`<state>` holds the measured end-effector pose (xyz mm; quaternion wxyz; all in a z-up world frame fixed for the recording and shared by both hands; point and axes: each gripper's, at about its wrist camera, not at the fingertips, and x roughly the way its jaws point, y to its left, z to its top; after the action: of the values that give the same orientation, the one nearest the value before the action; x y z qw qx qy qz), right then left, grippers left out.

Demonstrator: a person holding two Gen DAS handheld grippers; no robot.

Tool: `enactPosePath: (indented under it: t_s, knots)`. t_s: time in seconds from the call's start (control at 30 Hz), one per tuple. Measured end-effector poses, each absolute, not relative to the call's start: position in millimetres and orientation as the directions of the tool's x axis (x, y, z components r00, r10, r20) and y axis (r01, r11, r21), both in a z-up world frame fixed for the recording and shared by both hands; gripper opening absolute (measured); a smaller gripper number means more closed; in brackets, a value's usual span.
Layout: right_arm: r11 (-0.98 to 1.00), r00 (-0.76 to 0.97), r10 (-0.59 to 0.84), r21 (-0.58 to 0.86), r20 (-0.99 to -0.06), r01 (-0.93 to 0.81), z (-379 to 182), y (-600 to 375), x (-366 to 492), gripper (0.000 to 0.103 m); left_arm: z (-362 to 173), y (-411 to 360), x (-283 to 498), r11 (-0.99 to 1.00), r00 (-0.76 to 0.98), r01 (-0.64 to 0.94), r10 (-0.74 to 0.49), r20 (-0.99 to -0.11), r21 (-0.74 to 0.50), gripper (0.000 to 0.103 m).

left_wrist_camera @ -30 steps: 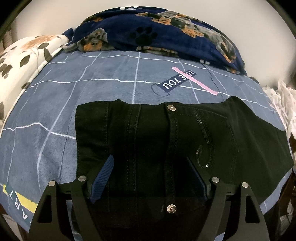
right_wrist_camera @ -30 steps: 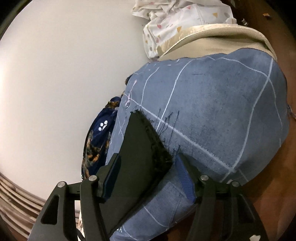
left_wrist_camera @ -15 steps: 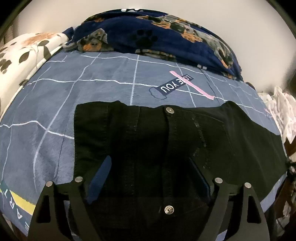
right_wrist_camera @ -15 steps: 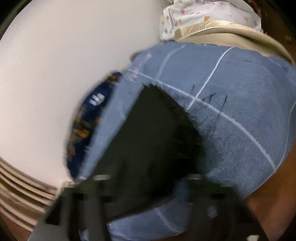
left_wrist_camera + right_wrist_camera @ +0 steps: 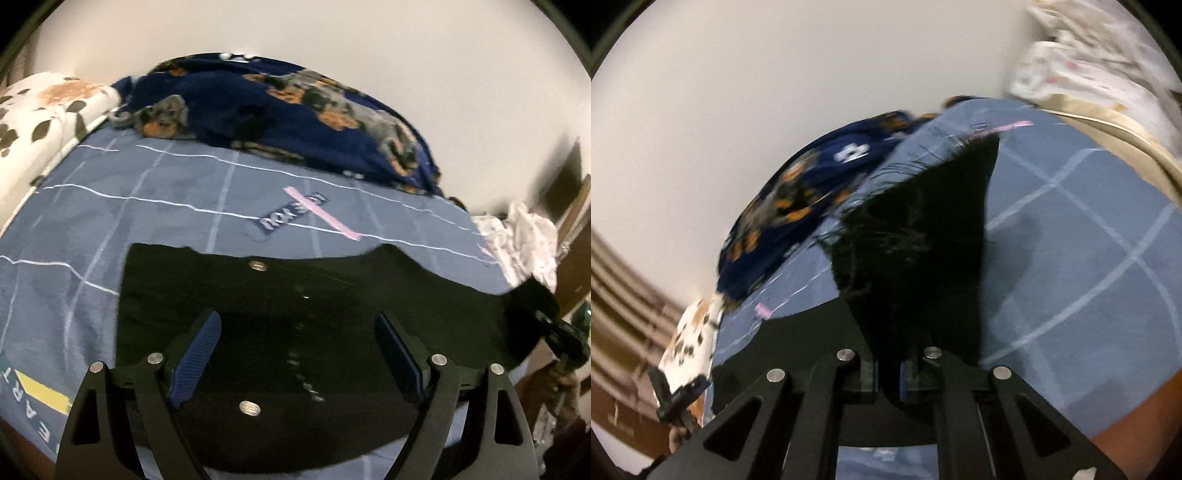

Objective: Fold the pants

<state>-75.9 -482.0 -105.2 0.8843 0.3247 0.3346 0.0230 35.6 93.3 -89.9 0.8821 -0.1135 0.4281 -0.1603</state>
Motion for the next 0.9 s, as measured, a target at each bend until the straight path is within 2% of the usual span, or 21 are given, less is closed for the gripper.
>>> enactPosePath:
  t_s: [0.27, 0.43, 0.67, 0.9]
  knots:
    - [0.797, 0.710, 0.419, 0.604, -0.566, 0.011, -102, -388, -56, 0.009, -93, 69, 25, 0.892, 0.518, 0.243, -0.451, -0.727, -0.381, 0.085]
    - [0.786, 0.622, 0.509, 0.615, -0.595, -0.054, -123, -329, -37, 0.009, -103, 62, 24, 0.886, 0.482, 0.253, -0.463, -0.744, -0.387, 0.085]
    - [0.782, 0.528, 0.558, 0.618, -0.640, -0.078, -158, -286, -32, 0.009, -116, 58, 18, 0.884, 0.445, 0.267, -0.466, -0.765, -0.383, 0.085]
    - [0.767, 0.505, 0.585, 0.636, -0.635, -0.088, -165, -274, -25, 0.010, -126, 57, 21, 0.879, 0.411, 0.247, -0.475, -0.778, -0.407, 0.085]
